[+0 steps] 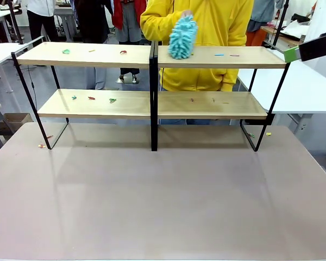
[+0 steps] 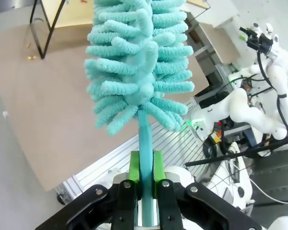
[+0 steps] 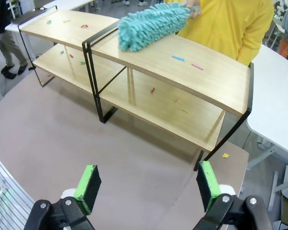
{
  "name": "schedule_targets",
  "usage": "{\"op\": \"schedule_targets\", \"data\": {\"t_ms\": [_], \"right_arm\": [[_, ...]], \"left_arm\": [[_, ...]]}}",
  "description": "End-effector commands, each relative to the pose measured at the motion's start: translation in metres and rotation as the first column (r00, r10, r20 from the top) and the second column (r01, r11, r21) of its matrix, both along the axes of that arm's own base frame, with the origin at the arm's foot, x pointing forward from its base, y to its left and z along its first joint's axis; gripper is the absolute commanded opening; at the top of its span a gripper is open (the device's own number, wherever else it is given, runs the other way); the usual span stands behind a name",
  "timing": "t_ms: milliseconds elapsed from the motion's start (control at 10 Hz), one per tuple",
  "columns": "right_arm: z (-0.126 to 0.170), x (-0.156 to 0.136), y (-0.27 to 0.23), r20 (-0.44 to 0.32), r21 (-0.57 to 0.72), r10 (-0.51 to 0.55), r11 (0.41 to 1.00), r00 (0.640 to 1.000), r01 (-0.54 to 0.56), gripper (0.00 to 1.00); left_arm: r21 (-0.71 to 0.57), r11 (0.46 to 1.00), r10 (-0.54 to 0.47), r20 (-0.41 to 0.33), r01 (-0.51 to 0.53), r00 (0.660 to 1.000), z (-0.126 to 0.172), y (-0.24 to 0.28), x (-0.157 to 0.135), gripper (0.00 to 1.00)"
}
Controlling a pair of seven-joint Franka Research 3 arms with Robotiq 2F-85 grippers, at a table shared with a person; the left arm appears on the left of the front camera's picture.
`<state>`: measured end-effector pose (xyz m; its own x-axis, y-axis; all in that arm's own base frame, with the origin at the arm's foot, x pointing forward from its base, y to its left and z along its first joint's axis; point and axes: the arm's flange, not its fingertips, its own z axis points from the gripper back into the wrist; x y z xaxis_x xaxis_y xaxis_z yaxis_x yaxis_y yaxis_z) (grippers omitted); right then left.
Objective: Clean the shelves.
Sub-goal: Clean a randomly selected level of the Shelf with the Duster, then clean another randomly selected level of the Shelf with the Duster.
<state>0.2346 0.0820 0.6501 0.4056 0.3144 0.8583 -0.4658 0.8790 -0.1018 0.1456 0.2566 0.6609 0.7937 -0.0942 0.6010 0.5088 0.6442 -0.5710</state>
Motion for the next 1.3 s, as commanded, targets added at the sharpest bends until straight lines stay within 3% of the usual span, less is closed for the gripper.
{"op": "schedule_targets", "data": {"t_ms": [0, 700, 800, 1000, 1100, 1200], "right_arm": [[0.000, 0.001, -0.001, -0.003, 0.002, 0.005, 1.000, 1.000, -0.005, 1.00], [0.000, 0.001, -0.001, -0.003, 0.002, 0.005, 1.000, 1.000, -0.005, 1.00], [0.000, 0.001, -0.001, -0.003, 0.002, 0.005, 1.000, 1.000, -0.005, 1.00], [0.000, 0.001, -0.001, -0.003, 0.002, 0.005, 1.000, 1.000, -0.005, 1.00], [0.000, 0.001, -0.001, -0.003, 0.002, 0.005, 1.000, 1.000, -0.005, 1.00], [0.000, 0.001, -0.001, -0.003, 0.002, 0.005, 1.000, 1.000, -0.005, 1.00]], "left_arm": [[-0.019, 1.000, -0.011, 0.031, 0.012, 0.999, -0.001, -0.008, -0.002, 0.00], [-0.019, 1.000, -0.011, 0.031, 0.012, 0.999, -0.001, -0.008, -0.002, 0.00], [-0.004, 1.000, -0.002, 0.008, 0.002, 1.000, -0.002, -0.005, 0.000, 0.12], [0.049, 0.994, -0.095, -0.009, 0.096, 0.995, -0.002, -0.062, 0.009, 0.12], [0.070, 0.993, -0.093, -0.044, 0.096, 0.995, -0.009, -0.086, 0.011, 0.12], [0.059, 0.984, -0.165, -0.082, 0.170, 0.983, -0.020, -0.118, 0.011, 0.12]]}}
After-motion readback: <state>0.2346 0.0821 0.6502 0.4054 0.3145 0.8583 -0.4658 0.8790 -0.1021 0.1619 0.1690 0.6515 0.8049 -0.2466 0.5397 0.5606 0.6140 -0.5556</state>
